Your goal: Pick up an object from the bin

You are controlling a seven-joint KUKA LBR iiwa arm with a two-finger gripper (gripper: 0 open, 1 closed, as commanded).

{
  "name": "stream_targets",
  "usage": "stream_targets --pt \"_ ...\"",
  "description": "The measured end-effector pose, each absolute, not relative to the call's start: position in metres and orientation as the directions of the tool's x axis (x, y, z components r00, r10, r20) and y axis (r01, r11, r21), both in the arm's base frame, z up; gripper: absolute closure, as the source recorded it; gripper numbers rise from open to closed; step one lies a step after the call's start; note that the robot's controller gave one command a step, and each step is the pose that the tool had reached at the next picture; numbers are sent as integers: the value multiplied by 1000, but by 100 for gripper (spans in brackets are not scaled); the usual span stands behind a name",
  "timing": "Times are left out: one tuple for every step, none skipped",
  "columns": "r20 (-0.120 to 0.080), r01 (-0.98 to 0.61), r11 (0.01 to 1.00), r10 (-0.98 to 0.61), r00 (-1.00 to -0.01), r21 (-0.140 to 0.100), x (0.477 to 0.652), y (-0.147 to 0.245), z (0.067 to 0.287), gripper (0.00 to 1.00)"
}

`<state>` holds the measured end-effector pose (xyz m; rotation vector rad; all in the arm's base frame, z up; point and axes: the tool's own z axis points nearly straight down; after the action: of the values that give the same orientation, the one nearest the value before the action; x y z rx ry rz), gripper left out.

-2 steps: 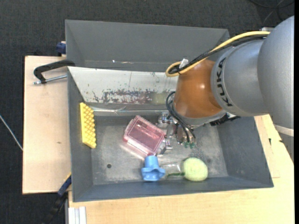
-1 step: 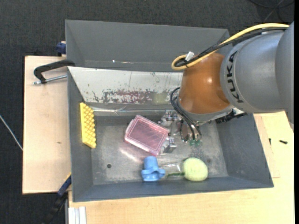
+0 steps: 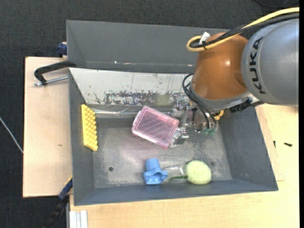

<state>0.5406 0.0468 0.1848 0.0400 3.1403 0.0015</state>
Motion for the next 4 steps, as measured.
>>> stream_targets --pt "-20 33 999 33 -999 2 542 48 182 100" --pt "-5 -69 998 -69 -998 1 545 54 117 100" --pt "11 -173 985 -173 -985 2 539 53 126 100" --pt "-2 -74 997 -74 -997 1 559 63 183 100"
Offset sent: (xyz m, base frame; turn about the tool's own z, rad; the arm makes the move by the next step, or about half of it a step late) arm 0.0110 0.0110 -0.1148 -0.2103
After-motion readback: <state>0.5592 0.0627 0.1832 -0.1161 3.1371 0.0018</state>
